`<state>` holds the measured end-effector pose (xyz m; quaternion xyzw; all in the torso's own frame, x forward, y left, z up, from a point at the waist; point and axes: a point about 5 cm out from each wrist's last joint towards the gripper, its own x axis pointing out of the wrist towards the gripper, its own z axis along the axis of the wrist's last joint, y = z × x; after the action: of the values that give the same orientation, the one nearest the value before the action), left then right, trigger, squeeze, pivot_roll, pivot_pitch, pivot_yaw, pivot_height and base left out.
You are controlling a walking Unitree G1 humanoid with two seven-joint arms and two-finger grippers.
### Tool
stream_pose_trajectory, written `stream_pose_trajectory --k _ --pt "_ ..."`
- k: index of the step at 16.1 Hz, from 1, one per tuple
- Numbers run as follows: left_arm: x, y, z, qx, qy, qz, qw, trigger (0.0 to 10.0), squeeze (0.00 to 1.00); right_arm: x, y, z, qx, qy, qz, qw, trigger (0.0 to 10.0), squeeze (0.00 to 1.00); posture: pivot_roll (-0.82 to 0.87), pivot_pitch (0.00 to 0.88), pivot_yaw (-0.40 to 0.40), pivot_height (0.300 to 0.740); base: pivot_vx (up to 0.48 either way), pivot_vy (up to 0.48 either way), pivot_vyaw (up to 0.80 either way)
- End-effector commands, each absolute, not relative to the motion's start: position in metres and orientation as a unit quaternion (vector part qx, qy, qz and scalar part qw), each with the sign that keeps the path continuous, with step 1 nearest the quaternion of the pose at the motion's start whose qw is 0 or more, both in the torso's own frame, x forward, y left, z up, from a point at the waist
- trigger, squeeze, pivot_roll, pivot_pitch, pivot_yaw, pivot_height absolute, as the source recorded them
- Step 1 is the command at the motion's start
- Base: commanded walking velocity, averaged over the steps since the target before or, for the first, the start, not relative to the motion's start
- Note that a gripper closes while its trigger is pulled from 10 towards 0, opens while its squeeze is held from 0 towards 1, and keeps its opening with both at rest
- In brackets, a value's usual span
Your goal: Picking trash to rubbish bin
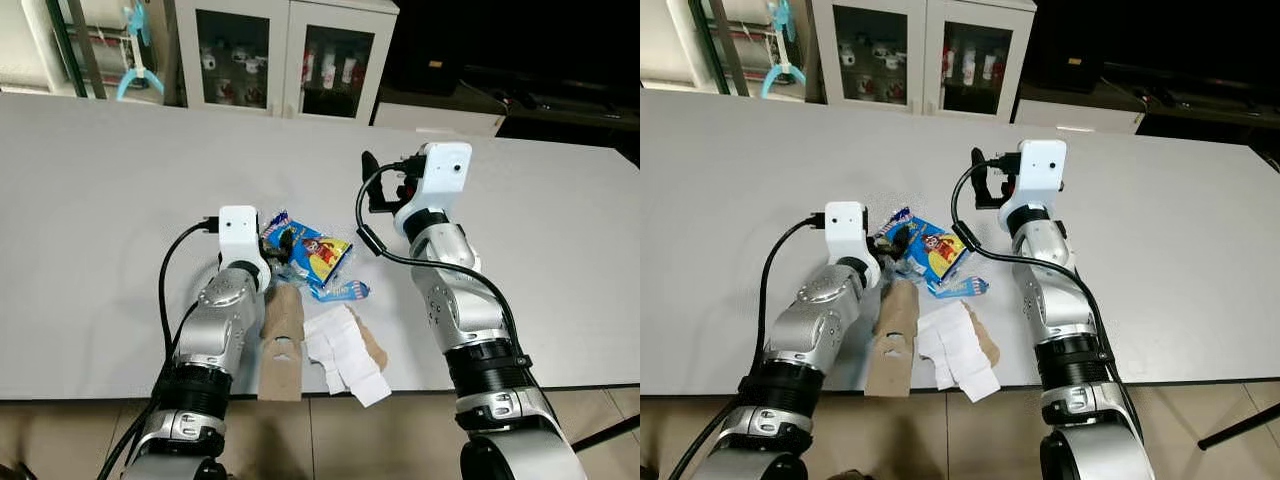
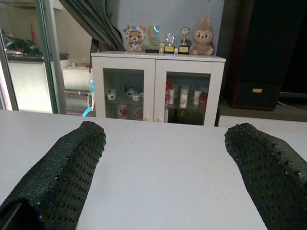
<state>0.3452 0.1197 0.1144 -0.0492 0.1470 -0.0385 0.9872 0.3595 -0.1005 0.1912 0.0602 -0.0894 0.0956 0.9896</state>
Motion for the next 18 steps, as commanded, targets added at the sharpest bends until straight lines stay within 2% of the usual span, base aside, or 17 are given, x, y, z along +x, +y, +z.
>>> stream_pose_trajectory --k 1,5,7,11,12,16,17,18 --pt "0.345 0.116 0.12 -0.041 0.154 -0.027 0.987 10.0 0.0 0.357 -0.105 0.194 0.062 -0.096 0.091 0.989 10.0 0.0 -0.03 0.052 -0.114 0.74 0.0 0.0 0.0" --pt "0.344 0.13 0.122 -0.042 0.177 0.035 0.983 10.0 0.0 0.355 -0.103 0.192 0.065 -0.093 0.094 0.989 10.0 0.0 -0.03 0.064 -0.113 0.74 0.0 0.0 0.0" --pt "0.342 0.13 0.113 -0.053 0.211 0.037 0.975 10.0 0.0 0.353 -0.101 0.191 0.066 -0.091 0.097 0.989 10.0 0.0 -0.04 0.073 -0.112 0.74 0.0 0.0 0.0" --pt "0.339 0.112 0.104 -0.101 0.255 -0.014 0.962 10.0 0.0 0.352 -0.102 0.191 0.066 -0.089 0.096 0.989 10.0 0.0 -0.04 0.083 -0.109 0.74 0.0 0.0 0.0" --pt "0.339 0.099 0.101 -0.114 0.269 -0.042 0.955 10.0 0.0 0.351 -0.102 0.19 0.065 -0.088 0.095 0.989 10.0 0.0 -0.05 0.086 -0.104 0.74 0.0 0.0 0.0" --pt "0.336 0.087 0.096 -0.113 0.29 -0.08 0.947 10.0 0.0 0.35 -0.101 0.19 0.067 -0.087 0.095 0.989 10.0 0.0 -0.05 0.086 -0.1 0.74 0.0 0.0 0.0" --pt "0.335 0.087 0.094 -0.109 0.294 -0.08 0.946 8.6 0.0 0.351 -0.1 0.19 0.067 -0.087 0.096 0.989 10.0 0.0 -0.05 0.085 -0.1 0.74 0.0 0.0 0.0" --pt "0.334 0.088 0.092 -0.107 0.299 -0.081 0.945 4.2 0.0 0.351 -0.1 0.19 0.067 -0.087 0.096 0.989 10.0 0.0 -0.05 0.084 -0.099 0.74 0.0 0.0 0.0"
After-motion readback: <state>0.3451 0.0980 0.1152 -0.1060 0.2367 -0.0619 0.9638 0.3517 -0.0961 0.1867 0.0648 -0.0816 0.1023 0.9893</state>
